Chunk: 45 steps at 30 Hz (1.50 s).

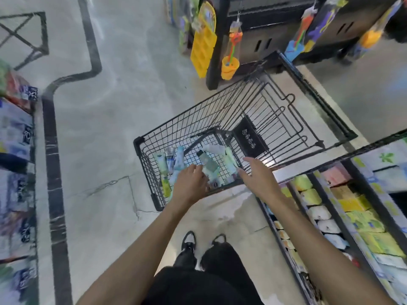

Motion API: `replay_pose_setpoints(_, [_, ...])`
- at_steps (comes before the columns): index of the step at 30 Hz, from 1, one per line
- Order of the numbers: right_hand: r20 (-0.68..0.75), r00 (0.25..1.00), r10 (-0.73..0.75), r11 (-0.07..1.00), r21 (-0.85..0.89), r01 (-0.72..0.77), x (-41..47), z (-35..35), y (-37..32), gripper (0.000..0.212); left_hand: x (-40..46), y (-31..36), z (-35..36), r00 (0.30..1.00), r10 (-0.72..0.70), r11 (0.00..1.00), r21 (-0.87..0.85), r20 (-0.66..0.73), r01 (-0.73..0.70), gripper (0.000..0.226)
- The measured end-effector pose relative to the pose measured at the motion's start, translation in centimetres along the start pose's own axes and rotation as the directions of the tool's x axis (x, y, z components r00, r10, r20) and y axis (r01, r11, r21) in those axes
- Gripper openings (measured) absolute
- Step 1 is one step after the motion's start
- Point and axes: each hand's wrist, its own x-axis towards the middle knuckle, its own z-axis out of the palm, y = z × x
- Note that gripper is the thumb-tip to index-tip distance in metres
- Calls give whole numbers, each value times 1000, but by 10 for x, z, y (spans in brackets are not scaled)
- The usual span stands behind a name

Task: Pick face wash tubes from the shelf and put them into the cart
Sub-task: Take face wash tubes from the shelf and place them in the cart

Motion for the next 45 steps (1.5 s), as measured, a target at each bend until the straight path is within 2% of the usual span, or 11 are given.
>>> replay_pose_setpoints(8, [237, 971, 14, 1000, -22, -9, 127, 52, 7, 52, 76, -50, 37, 944, -312, 943, -87, 102, 321, 46])
replay_pose_setpoints(14, [365, 927, 79, 996, -55, -63, 219, 104, 24, 41, 155, -84, 69, 869, -465, 869, -102, 166, 485, 52])
replay_pose_setpoints(20, [427, 897, 116, 993, -36, -112, 301, 185, 48, 44, 227, -140, 126, 829, -535, 831, -72, 164, 551, 44])
replay_pose_setpoints(26, [455, 883, 115, 993, -84, -86, 359, 263, 73, 42, 260, -189, 185, 778, -607, 788, -10, 163, 616, 52])
replay_pose_setpoints(30, [454, 877, 159, 987, -79, -138, 375, 292, 81, 47, 265, -212, 208, 779, -615, 787, 31, 120, 616, 53])
replay_pose_setpoints(35, [415, 890, 192, 979, -139, -146, 384, 310, 88, 54, 270, -221, 221, 769, -633, 773, 132, 93, 621, 65])
replay_pose_setpoints(39, [411, 888, 207, 970, -206, -130, 387, 308, 90, 45, 272, -222, 222, 742, -666, 746, 85, 72, 661, 62])
replay_pose_setpoints(42, [406, 879, 250, 968, -103, -228, 385, 297, 88, 44, 270, -216, 215, 743, -668, 744, 18, 45, 668, 48])
replay_pose_setpoints(45, [395, 863, 315, 936, 24, -352, 381, 277, 89, 48, 267, -210, 203, 749, -660, 733, -166, 67, 660, 26])
